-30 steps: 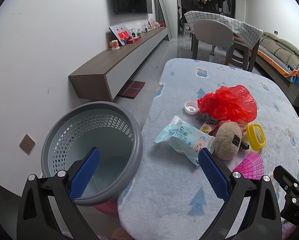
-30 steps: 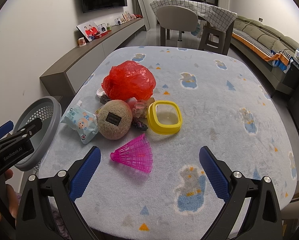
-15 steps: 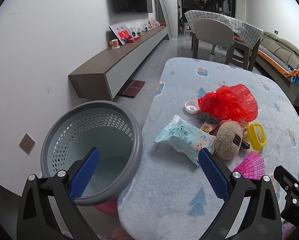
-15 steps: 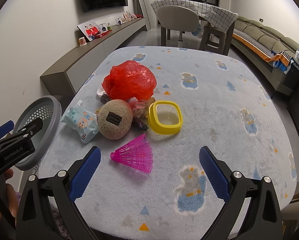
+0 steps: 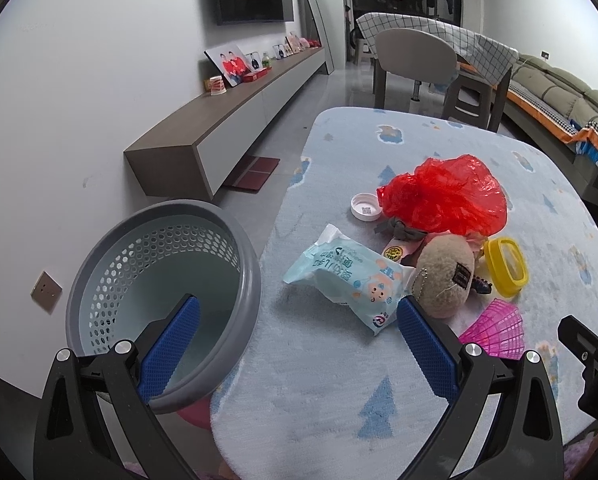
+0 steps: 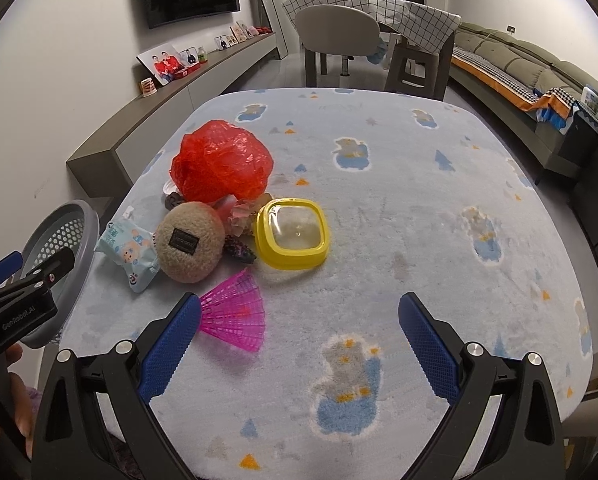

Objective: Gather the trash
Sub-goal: 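Reach the right tool to the yellow square lid and close on it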

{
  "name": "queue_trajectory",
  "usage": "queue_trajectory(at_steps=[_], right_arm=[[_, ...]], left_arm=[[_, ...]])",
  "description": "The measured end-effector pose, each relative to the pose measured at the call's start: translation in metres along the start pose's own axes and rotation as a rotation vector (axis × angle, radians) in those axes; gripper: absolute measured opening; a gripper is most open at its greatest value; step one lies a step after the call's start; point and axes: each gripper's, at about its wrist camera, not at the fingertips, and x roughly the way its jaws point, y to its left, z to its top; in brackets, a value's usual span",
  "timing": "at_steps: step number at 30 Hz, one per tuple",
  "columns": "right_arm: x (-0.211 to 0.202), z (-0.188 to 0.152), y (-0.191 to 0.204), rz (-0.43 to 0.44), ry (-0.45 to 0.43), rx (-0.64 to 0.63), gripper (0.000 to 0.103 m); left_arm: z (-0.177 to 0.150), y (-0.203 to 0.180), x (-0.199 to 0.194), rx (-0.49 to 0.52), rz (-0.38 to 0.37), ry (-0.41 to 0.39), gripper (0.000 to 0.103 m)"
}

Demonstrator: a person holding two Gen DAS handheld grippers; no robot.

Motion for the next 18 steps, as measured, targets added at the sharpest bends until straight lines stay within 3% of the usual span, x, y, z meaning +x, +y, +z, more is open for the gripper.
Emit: queue_trajectory(at_steps=[13, 18], right_arm=[[0.066, 0.032, -0.014, 0.063, 0.119, -0.049, 0.094], [0.092, 0.042, -0.023, 0.108, 0.162, -0.012, 0.094]], left_arm=[[-0.001, -0.022, 0.016, 0.030, -0.010, 0.022, 0.097], [-0.002, -0.024, 0.022, 0.041, -0.003, 0.041, 0.097]])
